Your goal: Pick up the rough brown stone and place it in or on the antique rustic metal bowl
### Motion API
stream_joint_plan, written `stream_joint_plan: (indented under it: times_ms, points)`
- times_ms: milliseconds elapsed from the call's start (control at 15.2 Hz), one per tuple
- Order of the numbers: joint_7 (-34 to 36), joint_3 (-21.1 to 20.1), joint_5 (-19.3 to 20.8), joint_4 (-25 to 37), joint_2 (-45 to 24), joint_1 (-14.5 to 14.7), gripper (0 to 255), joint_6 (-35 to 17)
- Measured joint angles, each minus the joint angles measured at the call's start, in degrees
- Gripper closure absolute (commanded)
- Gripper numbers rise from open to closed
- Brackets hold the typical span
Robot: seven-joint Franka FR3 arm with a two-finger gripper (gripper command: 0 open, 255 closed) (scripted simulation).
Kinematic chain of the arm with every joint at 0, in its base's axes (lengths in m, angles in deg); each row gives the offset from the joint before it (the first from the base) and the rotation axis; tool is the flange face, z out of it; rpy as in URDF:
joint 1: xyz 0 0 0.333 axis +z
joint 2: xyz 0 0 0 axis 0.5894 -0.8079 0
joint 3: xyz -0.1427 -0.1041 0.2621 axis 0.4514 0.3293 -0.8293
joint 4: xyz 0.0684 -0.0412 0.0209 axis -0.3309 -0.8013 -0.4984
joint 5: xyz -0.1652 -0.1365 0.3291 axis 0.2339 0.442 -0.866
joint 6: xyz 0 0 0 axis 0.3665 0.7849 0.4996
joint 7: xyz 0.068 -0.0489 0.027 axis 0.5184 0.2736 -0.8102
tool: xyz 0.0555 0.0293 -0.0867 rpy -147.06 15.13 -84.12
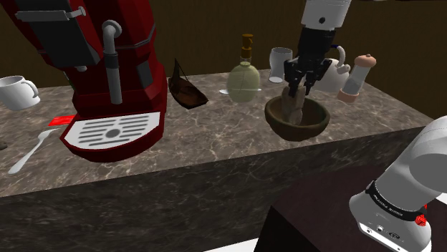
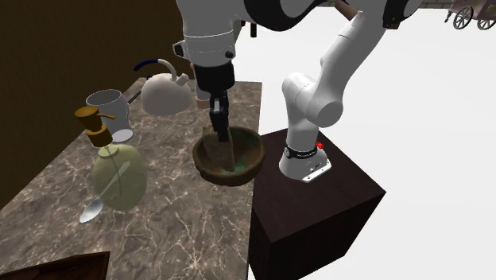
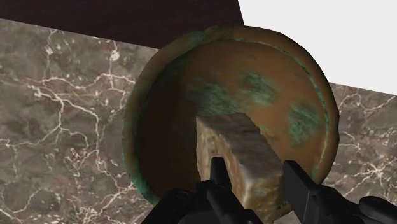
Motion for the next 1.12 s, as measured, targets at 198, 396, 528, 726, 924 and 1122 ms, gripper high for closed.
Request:
stream_joint_plan:
  times_ms: [198,396,528,726,924,1122]
  points:
    - [-0.03,0.0,-0.01,-0.04,-0.04,-0.01,255,-0.19]
    - [-0.05,0.01,-0.01,-0.08,0.0,-0.02,0,-0.2]
    - [-0.05,0.01,0.01,-0.17,-0.01,-0.02,0,-0.16]
    - [-0.05,0.0,0.01,-0.2,-0.01,-0.01,0,-0.15]
    - [0.13,0.29,0.25,1.89,-0.06,-0.1,0,1.87]
    - [0.22,1.02,0.95,6.97,-1.19,-0.5,0,5.87]
